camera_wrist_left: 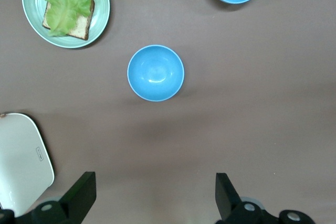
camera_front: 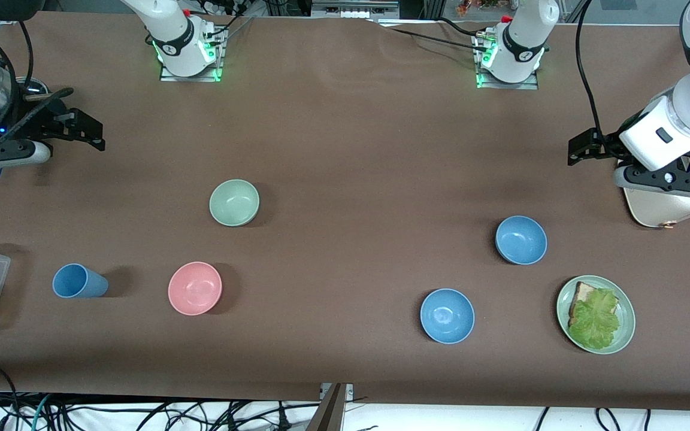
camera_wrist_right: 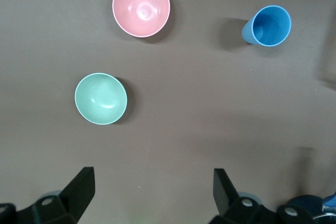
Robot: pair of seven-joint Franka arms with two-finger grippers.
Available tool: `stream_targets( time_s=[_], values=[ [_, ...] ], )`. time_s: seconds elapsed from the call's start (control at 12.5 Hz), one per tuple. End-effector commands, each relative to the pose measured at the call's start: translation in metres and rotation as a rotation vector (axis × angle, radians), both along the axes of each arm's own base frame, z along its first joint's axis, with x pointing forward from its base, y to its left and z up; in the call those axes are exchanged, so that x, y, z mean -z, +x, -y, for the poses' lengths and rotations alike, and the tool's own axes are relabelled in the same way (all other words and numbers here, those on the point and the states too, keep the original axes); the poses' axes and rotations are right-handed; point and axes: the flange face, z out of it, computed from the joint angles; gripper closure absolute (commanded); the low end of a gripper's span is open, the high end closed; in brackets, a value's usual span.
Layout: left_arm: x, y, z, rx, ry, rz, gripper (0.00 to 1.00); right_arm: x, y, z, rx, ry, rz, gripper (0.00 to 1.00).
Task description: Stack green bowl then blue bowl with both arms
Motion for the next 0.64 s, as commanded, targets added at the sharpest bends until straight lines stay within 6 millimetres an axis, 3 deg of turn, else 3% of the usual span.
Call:
stream_targets(
  time_s=[0.0, 0.08, 0.24, 0.56],
  values=[
    [-0.008, -0.003, -0.005, -0.008, -0.012, -0.007, 0.00, 0.017, 0.011, -0.003, -0.012, 0.014, -0.031, 0.00],
    [-0.008, -0.003, -0.003, -0.006, -0.010, -0.005, 0.00, 0.024, 0.013, -0.004, -0.007, 0.014, -0.047, 0.00],
    [-0.008, -0.003, -0.003, -0.009, -0.011, -0.009, 0.00, 0.070, 0.024, -0.014, -0.030, 0.004, -0.150, 0.00],
    [-0.008, -0.003, -0.009, -0.012, -0.011, -0.009, 0.00, 0.077, 0.015, -0.026, -0.028, 0.006, -0.129, 0.00]
  ],
)
